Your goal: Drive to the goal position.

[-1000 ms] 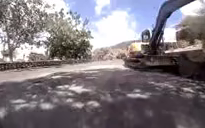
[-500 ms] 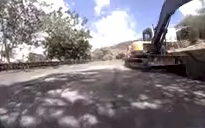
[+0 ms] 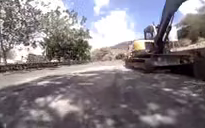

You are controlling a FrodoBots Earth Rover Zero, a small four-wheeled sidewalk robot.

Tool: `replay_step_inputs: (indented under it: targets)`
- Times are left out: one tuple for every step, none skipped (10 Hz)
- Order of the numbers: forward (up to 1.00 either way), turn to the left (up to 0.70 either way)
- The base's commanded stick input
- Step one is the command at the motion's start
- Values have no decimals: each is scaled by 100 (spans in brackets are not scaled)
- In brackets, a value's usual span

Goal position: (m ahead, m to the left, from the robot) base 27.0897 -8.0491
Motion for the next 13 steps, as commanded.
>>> replay_step_inputs:
  targets:
    - [70,0]
    - [70,0]
    - [70,0]
    - [70,0]
    - [70,0]
    - [70,0]
    - [70,0]
    - [70,0]
    - [70,0]
    - [70,0]
    - [70,5]
    - [70,10]
    - [70,15]
